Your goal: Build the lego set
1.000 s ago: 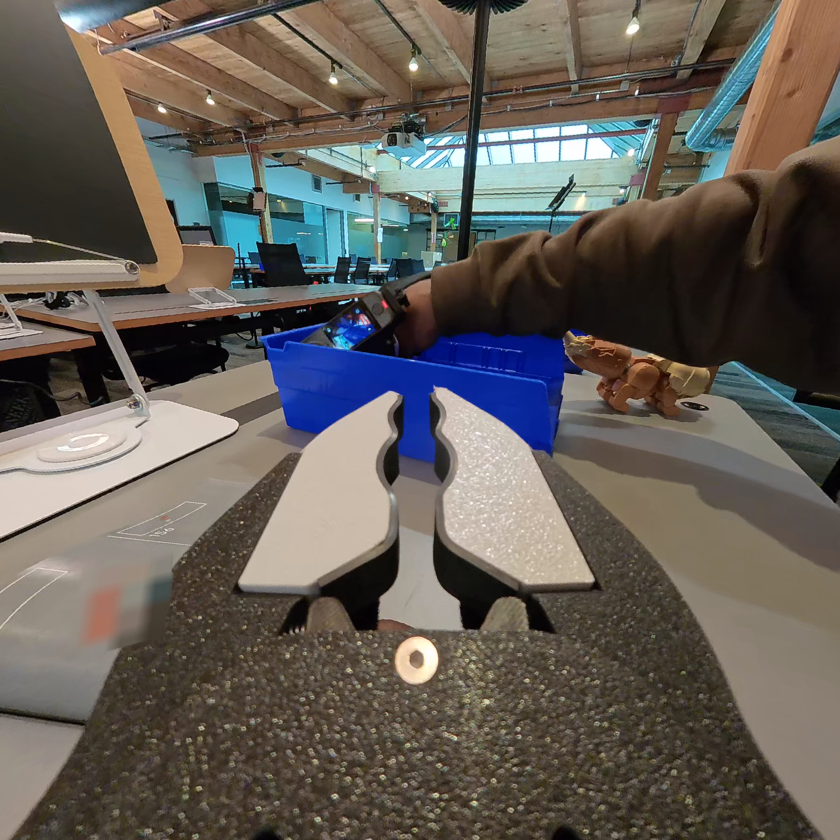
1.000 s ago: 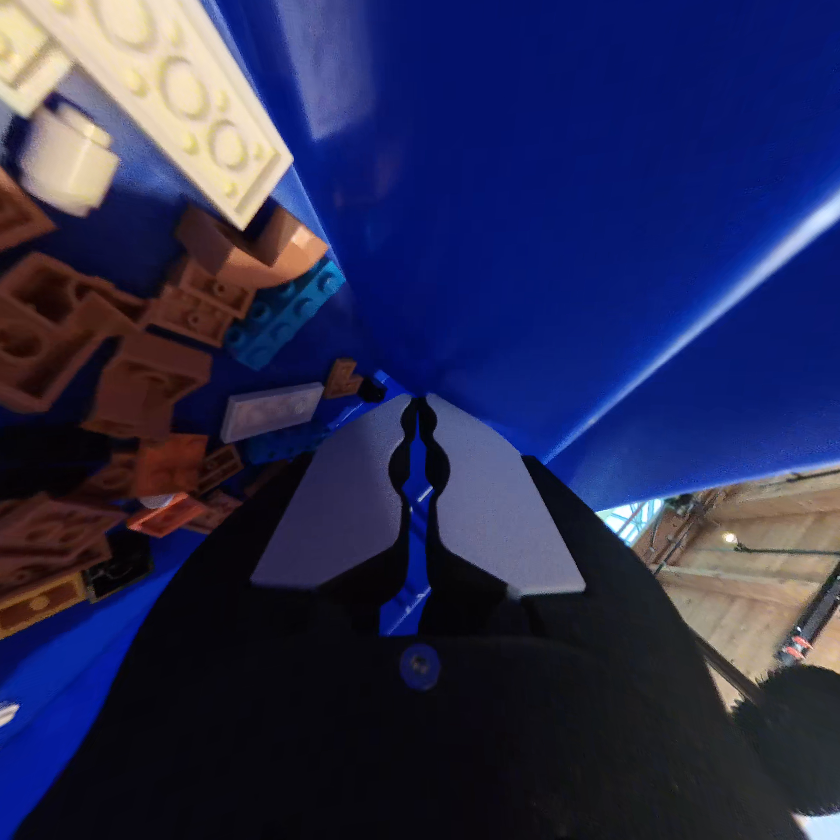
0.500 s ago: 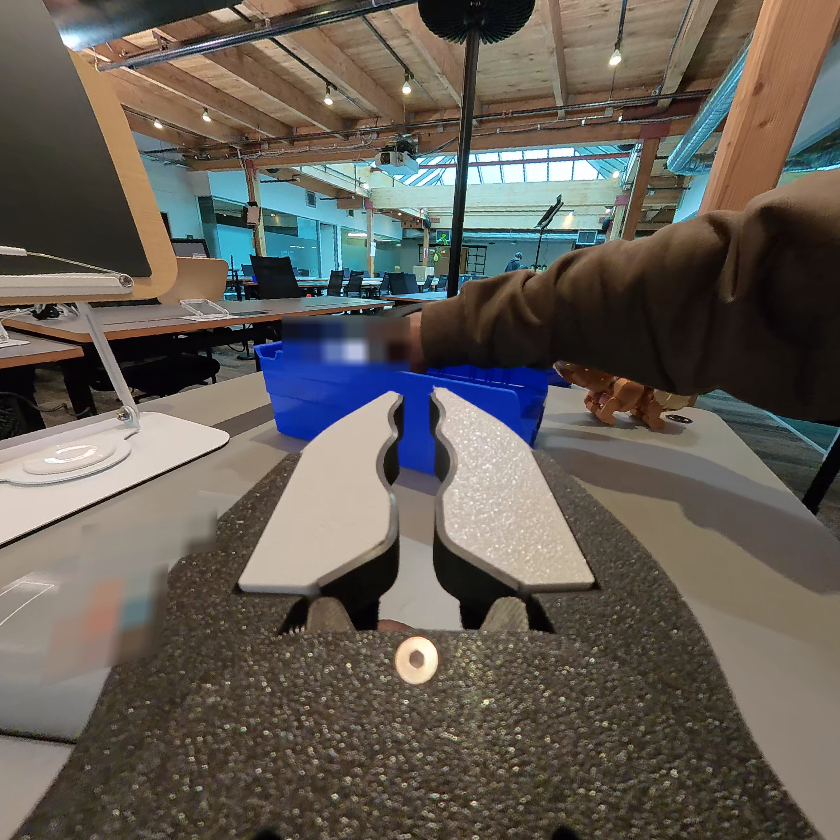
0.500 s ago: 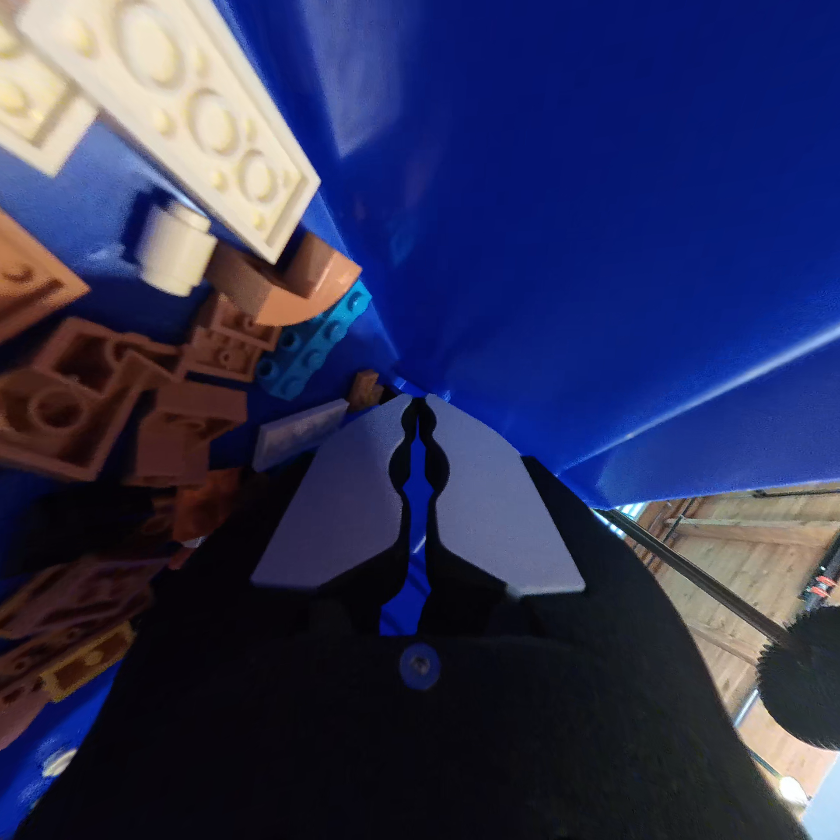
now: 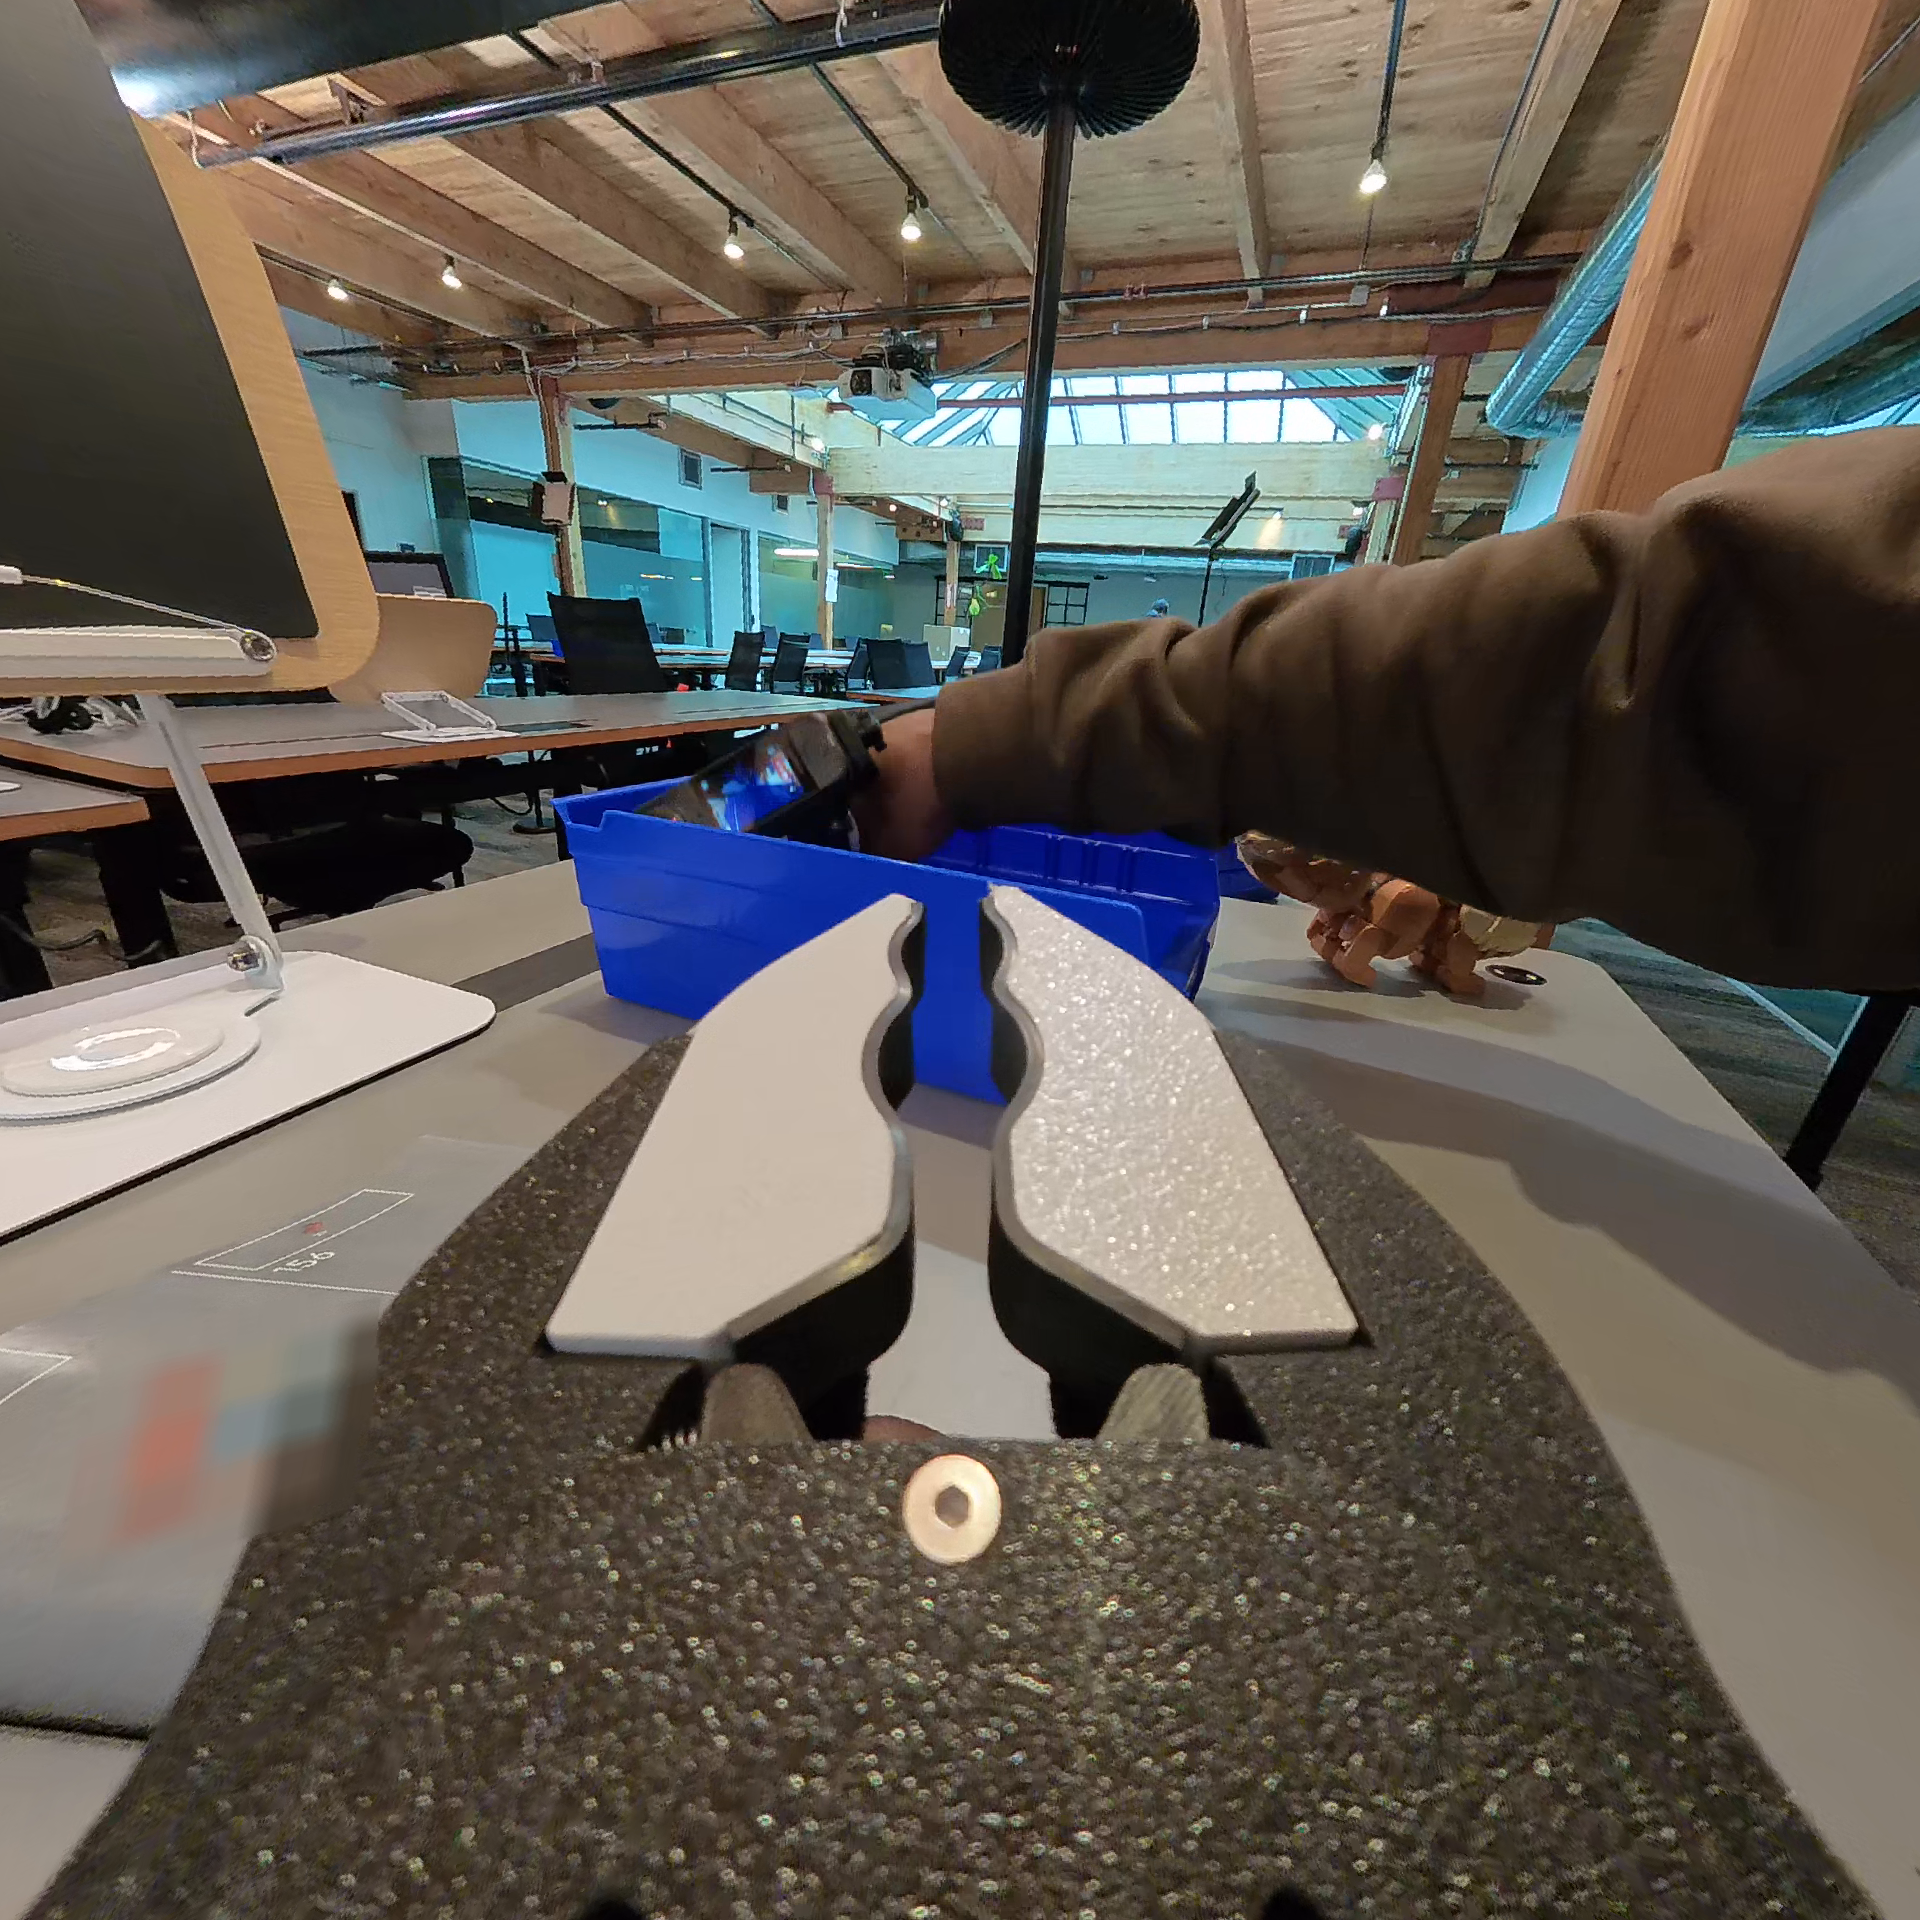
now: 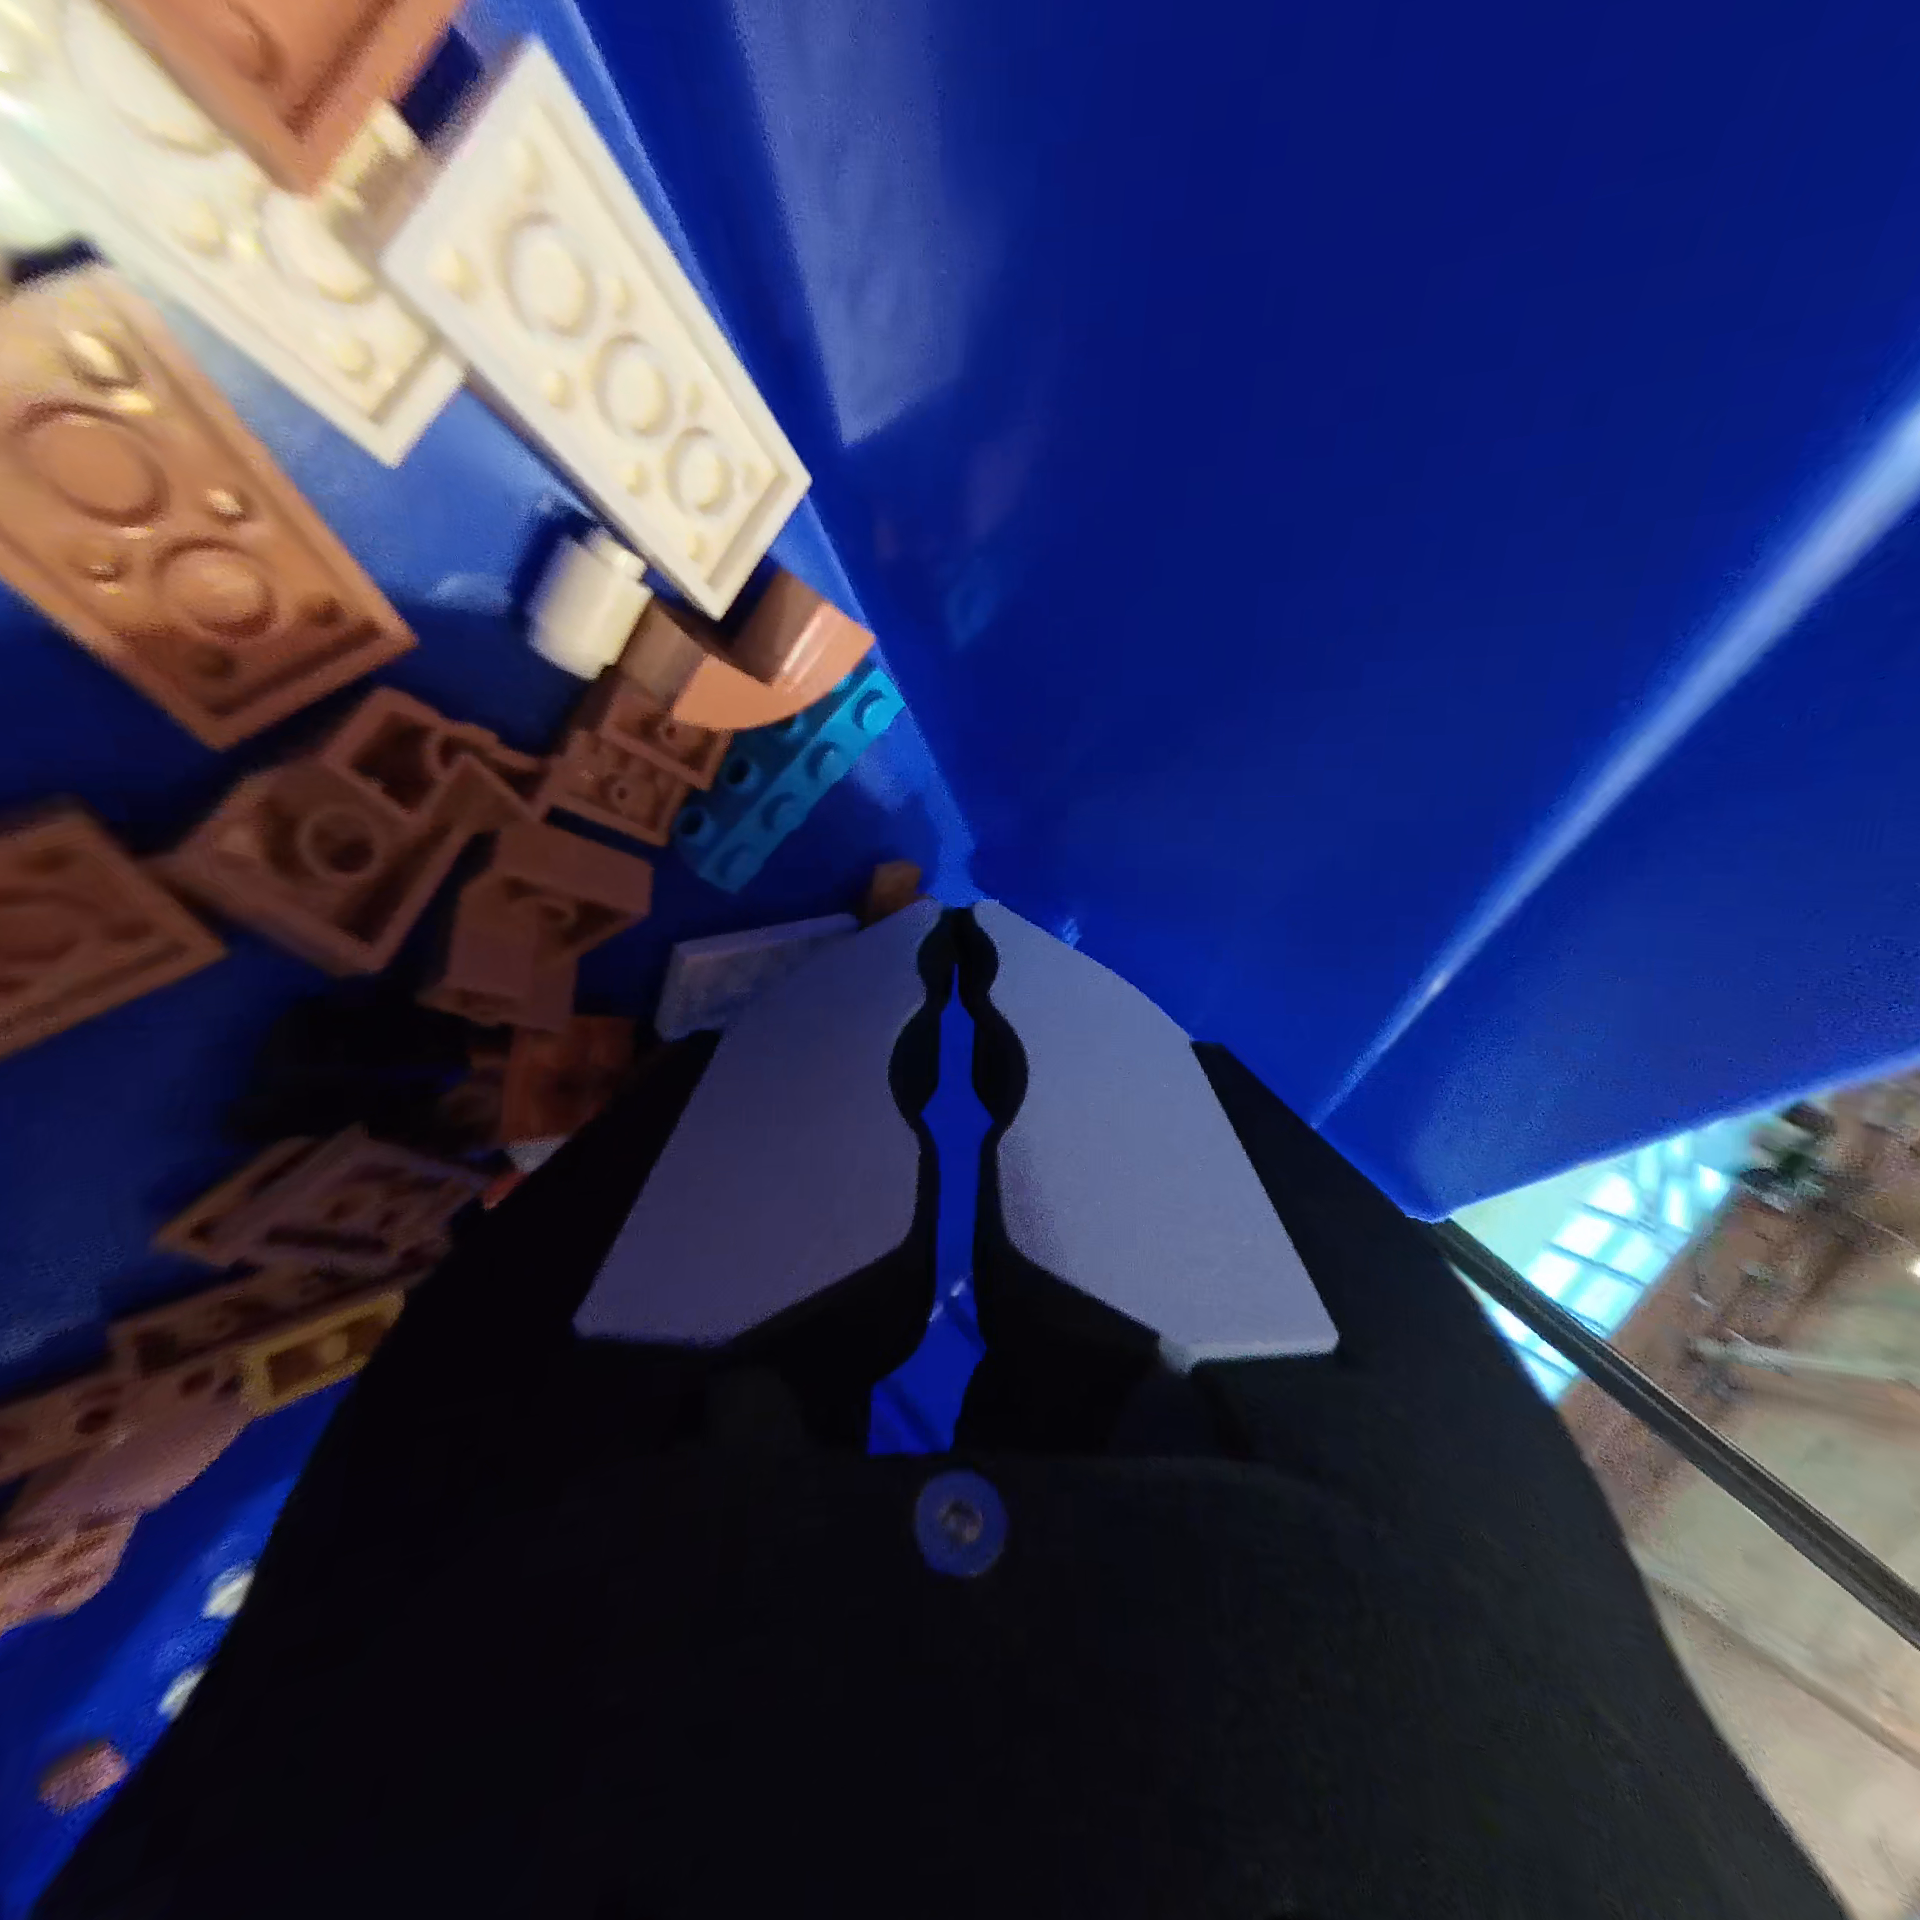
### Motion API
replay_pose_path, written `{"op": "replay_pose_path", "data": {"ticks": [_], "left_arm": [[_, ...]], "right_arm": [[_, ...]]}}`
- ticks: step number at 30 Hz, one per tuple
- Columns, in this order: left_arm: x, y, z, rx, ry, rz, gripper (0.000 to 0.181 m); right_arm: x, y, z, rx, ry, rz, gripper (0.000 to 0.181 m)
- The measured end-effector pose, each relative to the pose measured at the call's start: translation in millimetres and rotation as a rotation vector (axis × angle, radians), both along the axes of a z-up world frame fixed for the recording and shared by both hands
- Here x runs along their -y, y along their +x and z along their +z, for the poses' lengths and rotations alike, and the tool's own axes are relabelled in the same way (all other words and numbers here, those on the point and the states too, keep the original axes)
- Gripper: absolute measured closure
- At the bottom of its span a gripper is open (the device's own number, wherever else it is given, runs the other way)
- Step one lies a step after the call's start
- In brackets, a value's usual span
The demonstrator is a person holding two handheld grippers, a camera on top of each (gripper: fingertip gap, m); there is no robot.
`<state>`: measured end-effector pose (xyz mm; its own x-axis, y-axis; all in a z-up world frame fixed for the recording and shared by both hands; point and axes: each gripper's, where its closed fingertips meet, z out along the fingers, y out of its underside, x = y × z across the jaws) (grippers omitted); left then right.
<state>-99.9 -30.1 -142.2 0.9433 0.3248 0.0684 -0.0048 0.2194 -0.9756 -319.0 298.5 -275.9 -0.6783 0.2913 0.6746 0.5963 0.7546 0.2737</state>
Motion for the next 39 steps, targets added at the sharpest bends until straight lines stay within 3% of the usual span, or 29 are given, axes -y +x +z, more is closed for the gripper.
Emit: {"op": "replay_pose_path", "data": {"ticks": [4,7,11,19,28,33,39], "left_arm": [[-1,1,0,-0.003,-0.005,-0.004,0.172],[-2,1,-1,0.002,-0.006,-0.011,0.172],[-4,4,-2,-0.005,-0.014,-0.016,0.172],[-4,5,-1,-0.001,-0.006,-0.030,0.172],[-5,6,-2,0.000,-0.008,-0.037,0.172],[-5,7,-3,0.002,-0.010,-0.043,0.172],[-6,7,-3,0.004,-0.008,-0.049,0.172]], "right_arm": [[14,2,24,-0.015,-0.183,-0.046,0.181],[13,-2,42,-0.033,-0.200,-0.027,0.181],[8,2,32,0.001,-0.139,-0.019,0.181],[-6,0,17,0.060,0.207,0.140,0.181],[4,5,3,0.338,0.211,0.419,0.171],[-1,8,3,0.422,0.225,0.447,0.162],[-8,9,-1,0.503,0.345,0.458,0.163]]}}
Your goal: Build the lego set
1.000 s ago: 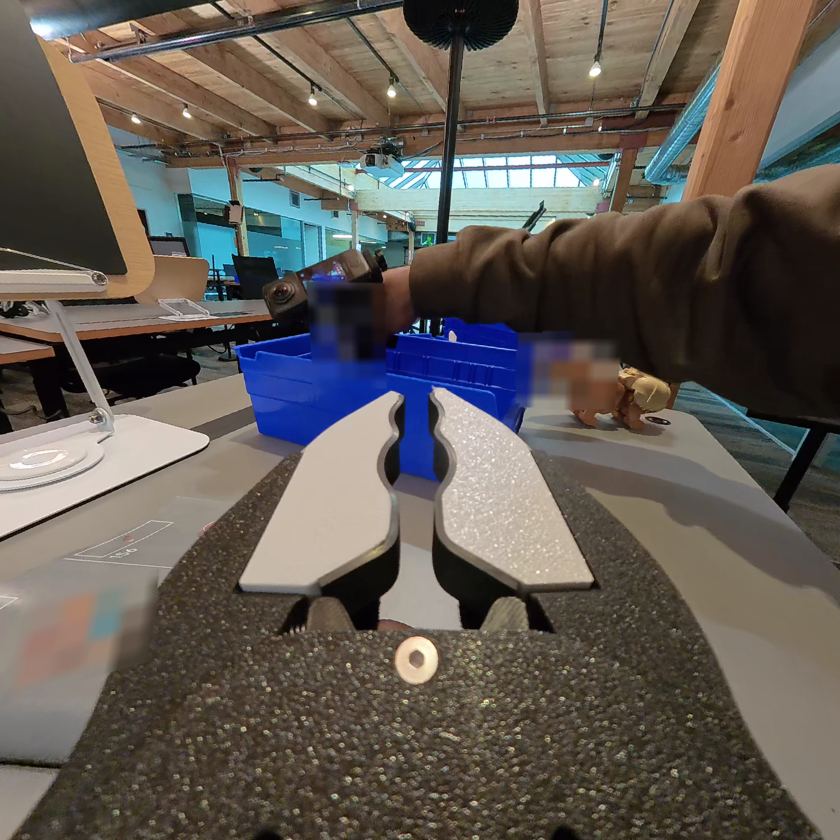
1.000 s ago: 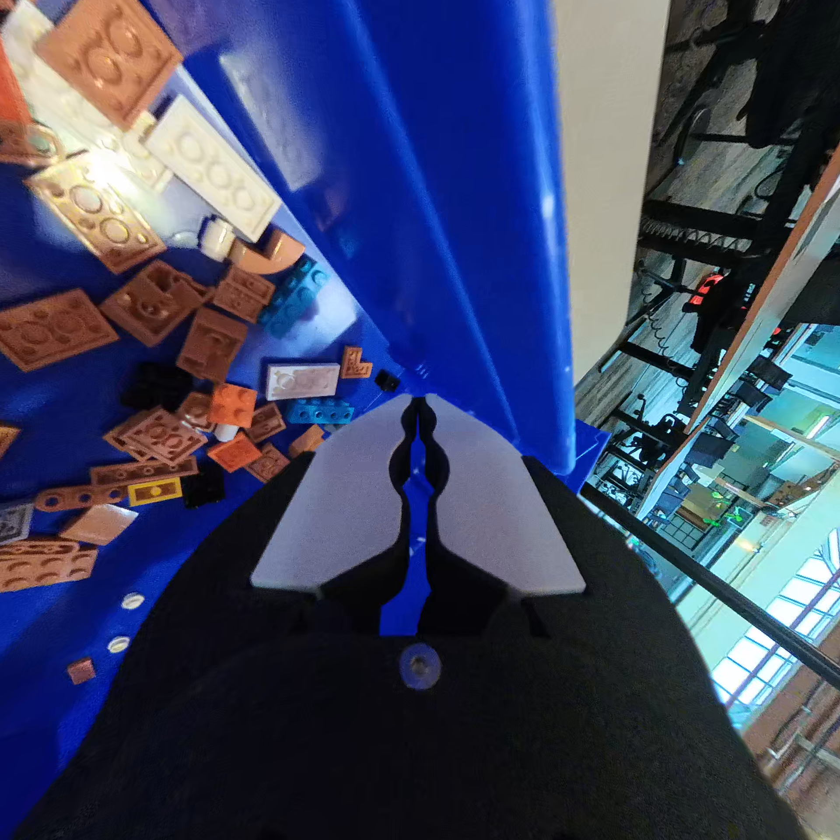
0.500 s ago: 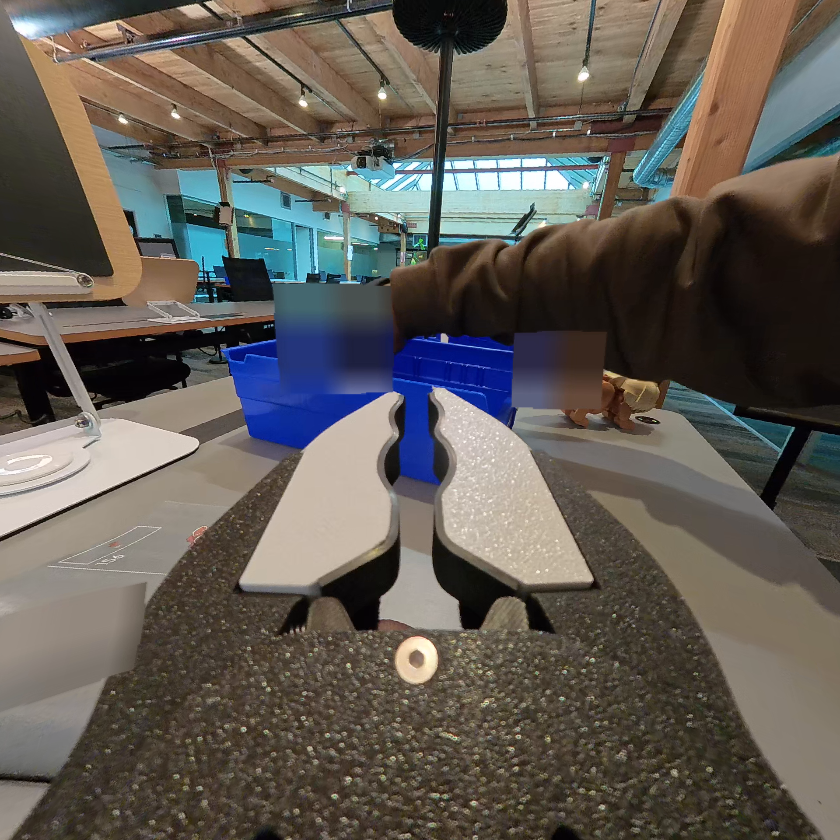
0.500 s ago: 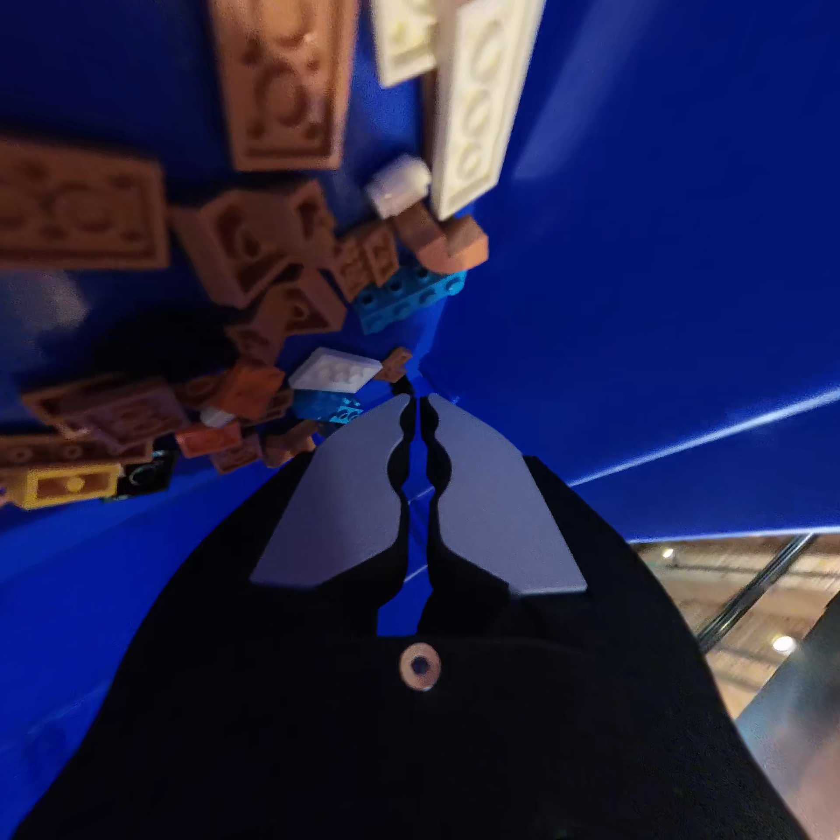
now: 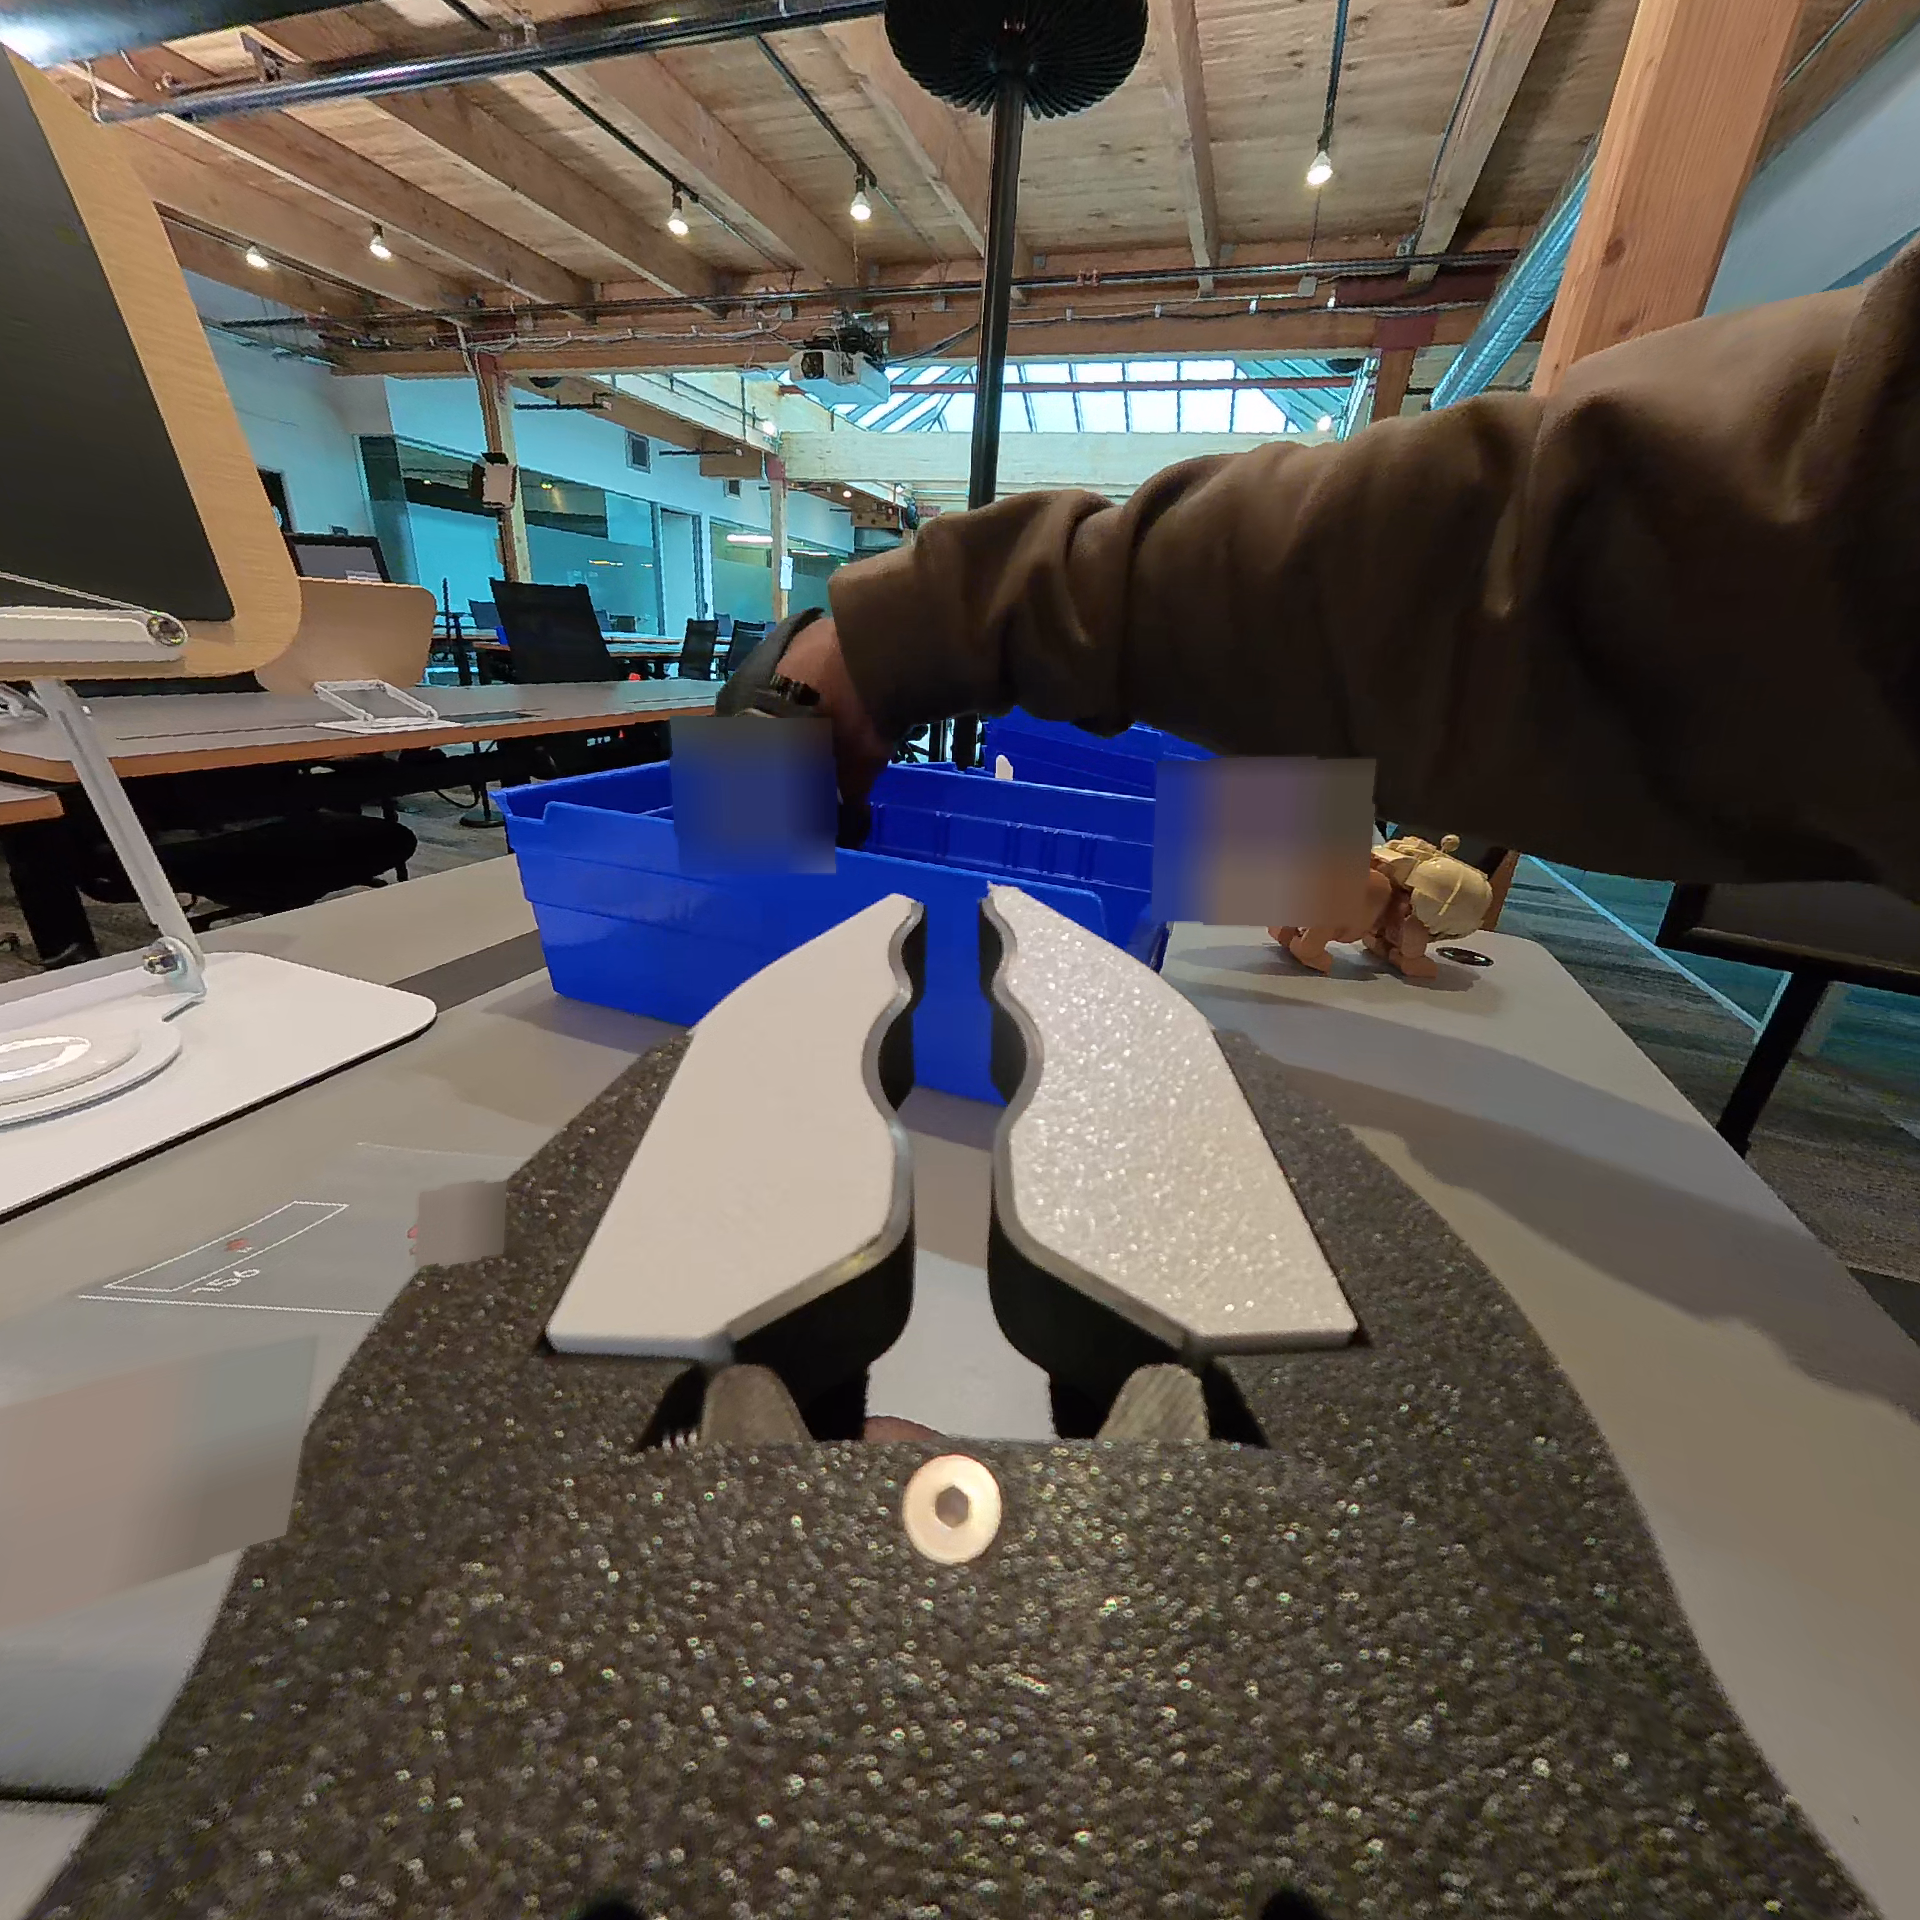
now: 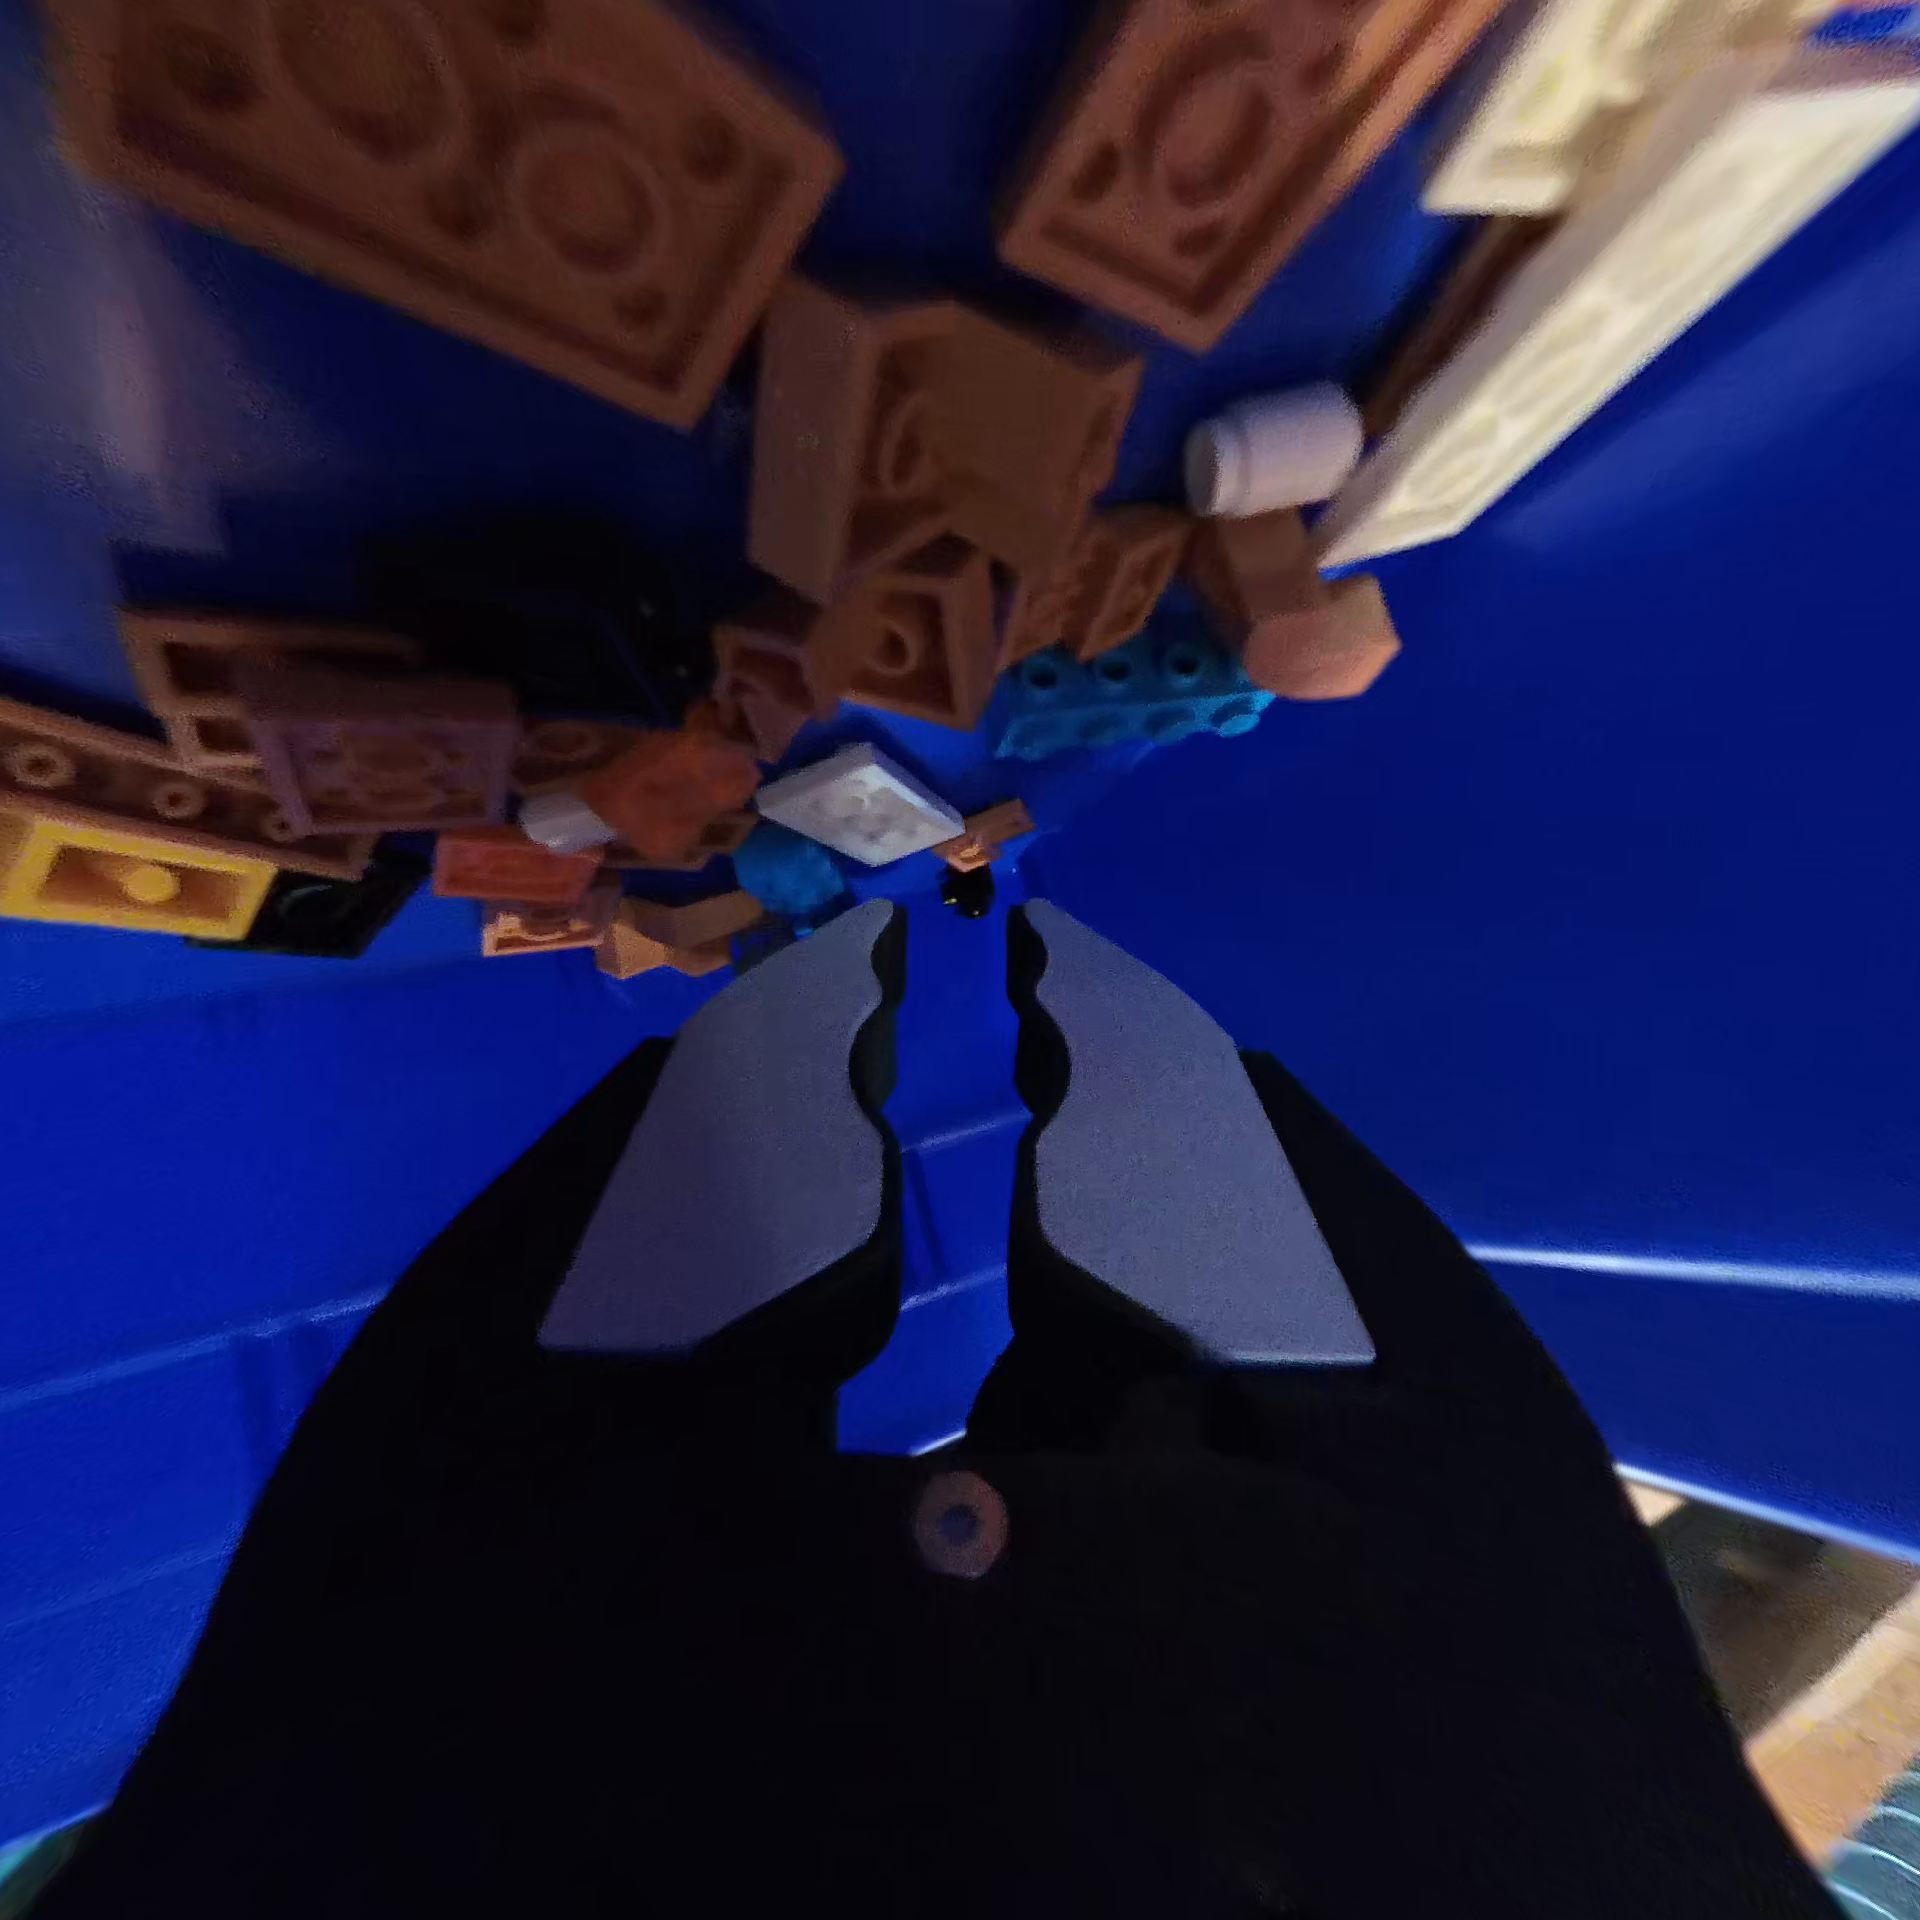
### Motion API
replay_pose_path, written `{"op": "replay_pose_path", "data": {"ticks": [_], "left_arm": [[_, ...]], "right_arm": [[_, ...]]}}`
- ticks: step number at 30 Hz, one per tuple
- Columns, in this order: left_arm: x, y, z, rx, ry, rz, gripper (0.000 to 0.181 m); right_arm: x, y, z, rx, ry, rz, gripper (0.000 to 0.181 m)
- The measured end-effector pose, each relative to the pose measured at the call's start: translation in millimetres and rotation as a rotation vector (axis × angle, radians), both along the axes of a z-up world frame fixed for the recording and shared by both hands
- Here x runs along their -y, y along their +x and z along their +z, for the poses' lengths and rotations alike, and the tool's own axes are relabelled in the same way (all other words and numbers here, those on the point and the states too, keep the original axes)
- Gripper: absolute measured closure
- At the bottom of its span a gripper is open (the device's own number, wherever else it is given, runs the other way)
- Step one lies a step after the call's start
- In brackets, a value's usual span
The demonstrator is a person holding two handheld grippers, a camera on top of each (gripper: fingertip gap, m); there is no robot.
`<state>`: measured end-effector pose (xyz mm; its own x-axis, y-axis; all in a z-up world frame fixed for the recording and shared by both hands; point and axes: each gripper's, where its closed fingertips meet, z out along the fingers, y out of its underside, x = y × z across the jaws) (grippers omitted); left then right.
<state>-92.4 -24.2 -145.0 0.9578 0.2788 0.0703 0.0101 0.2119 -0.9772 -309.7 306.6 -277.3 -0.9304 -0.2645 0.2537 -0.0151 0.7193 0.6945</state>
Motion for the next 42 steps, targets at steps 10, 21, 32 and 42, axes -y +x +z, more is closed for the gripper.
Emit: {"op": "replay_pose_path", "data": {"ticks": [10,21,32,42], "left_arm": [[-4,4,-2,-0.014,-0.023,-0.016,0.172],[-3,5,1,-0.012,-0.004,-0.019,0.172],[-2,6,5,-0.009,0.017,-0.023,0.172],[-3,7,3,-0.012,0.008,-0.025,0.172]], "right_arm": [[-9,-4,0,0.018,0.086,0.001,0.165],[-15,-4,-4,0.021,0.136,0.004,0.170],[-18,0,-5,0.057,0.079,-0.060,0.172],[1,4,16,0.038,-0.091,-0.033,0.171]]}}
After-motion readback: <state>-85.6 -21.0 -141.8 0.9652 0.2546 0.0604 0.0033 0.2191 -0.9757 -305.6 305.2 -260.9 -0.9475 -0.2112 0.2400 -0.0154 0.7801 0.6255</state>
